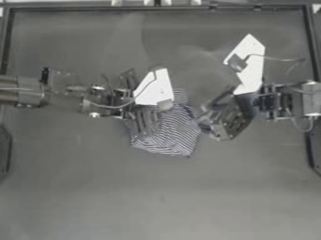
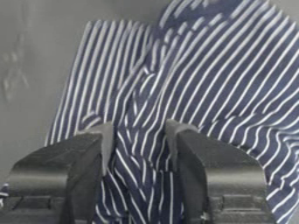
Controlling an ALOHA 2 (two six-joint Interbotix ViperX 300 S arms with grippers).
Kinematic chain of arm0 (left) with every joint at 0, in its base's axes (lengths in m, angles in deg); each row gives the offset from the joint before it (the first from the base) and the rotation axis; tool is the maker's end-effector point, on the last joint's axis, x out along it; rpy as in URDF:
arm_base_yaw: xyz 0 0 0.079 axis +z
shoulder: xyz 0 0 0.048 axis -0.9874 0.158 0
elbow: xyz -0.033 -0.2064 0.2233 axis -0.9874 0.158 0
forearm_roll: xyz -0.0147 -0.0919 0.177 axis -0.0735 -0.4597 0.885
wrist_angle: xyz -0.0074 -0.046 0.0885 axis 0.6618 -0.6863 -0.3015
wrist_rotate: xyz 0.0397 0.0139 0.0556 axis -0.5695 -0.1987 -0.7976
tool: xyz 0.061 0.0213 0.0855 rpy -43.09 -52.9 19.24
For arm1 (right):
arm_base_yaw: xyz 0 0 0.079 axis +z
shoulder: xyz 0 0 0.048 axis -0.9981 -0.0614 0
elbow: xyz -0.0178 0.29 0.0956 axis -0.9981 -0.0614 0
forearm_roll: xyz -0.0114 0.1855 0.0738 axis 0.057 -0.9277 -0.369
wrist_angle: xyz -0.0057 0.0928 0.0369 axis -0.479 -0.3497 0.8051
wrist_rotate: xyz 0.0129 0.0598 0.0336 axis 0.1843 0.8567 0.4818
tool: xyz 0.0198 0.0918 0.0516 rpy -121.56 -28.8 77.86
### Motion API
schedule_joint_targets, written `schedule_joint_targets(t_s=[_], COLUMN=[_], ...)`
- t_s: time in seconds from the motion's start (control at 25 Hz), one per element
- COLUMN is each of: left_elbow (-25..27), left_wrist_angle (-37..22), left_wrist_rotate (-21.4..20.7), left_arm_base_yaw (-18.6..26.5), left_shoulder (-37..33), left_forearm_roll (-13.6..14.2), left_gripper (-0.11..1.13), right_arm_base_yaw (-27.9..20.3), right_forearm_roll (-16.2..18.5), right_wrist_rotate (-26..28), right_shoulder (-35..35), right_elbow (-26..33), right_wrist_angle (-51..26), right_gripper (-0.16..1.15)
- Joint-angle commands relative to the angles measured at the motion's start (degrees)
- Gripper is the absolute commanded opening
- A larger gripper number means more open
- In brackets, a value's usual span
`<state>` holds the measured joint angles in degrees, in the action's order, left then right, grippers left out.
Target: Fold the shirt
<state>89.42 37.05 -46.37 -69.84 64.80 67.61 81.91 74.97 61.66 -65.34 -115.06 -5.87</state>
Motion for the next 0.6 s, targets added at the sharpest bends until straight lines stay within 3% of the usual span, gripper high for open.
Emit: schedule_joint_targets(t_s=[0.04,0.44,0.6], left_elbow=[1.1,3.8,4.1], left_wrist_angle=[0.3,2.5,2.8], left_wrist_rotate=[0.1,0.2,0.1], left_arm_base_yaw=[-0.1,-0.1,0.0], left_shoulder=[-5.1,-5.5,-4.8], left_forearm_roll=[-0.1,-0.1,0.0], left_gripper=[0.79,0.79,0.79], right_arm_base_yaw=[0.4,0.4,0.4], right_forearm_roll=[3.0,11.5,12.3], right_wrist_rotate=[-0.2,0.7,0.8], right_shoulder=[-1.3,-10.3,-13.8], right_elbow=[0.9,1.5,1.7], right_wrist_angle=[2.7,8.0,8.2], right_gripper=[0.92,0.92,0.92])
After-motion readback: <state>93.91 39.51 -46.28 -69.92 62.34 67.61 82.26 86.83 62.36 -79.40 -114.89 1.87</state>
